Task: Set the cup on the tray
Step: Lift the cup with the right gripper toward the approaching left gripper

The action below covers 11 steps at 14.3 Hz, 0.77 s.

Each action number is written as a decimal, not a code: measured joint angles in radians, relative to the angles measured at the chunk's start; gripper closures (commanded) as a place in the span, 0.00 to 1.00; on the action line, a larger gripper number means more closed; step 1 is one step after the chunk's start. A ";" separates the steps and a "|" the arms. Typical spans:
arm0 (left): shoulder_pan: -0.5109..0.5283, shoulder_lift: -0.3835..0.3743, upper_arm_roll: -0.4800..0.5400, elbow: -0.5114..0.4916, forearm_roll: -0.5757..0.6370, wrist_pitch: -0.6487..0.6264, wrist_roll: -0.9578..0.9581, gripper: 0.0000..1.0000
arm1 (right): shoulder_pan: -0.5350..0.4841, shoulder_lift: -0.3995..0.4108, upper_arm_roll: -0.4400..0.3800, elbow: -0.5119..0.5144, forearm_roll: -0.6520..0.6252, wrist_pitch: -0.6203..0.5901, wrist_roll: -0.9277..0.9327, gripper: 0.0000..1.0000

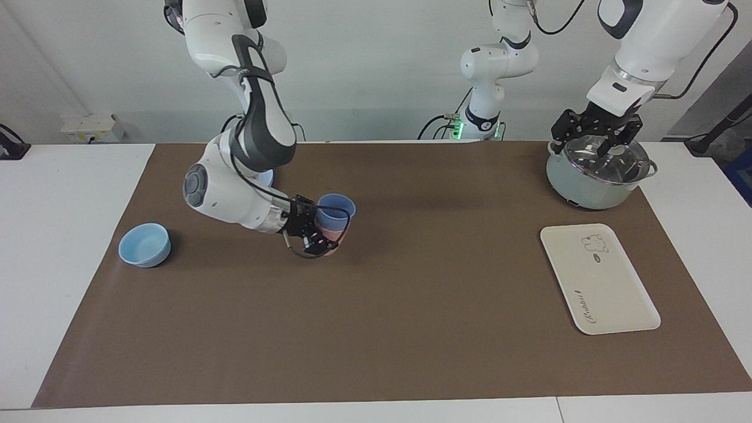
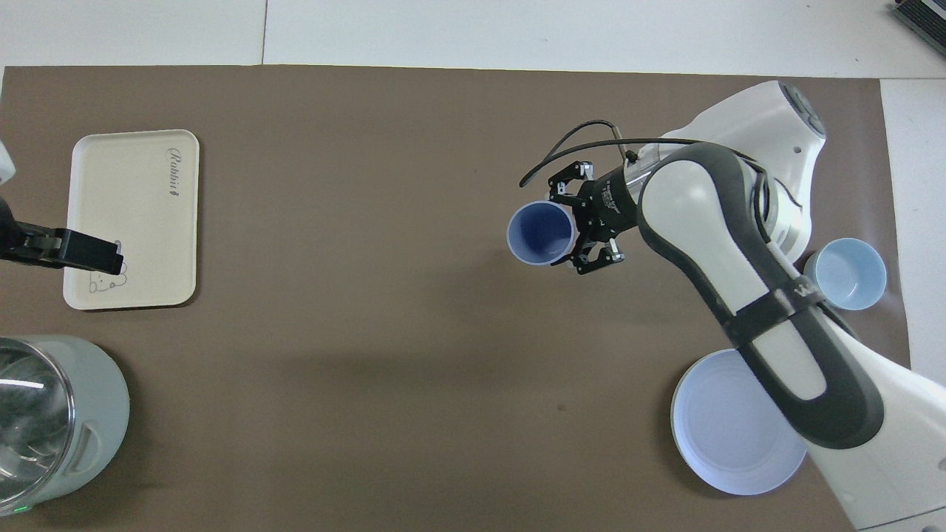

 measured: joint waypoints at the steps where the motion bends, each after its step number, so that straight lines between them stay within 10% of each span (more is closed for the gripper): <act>1: -0.003 -0.001 -0.008 -0.007 -0.017 0.017 -0.004 0.00 | 0.035 -0.006 0.001 0.002 0.002 0.044 0.064 1.00; 11: -0.315 -0.104 -0.031 -0.301 -0.274 0.508 -0.559 0.06 | 0.276 -0.023 -0.001 0.040 0.004 0.224 0.418 1.00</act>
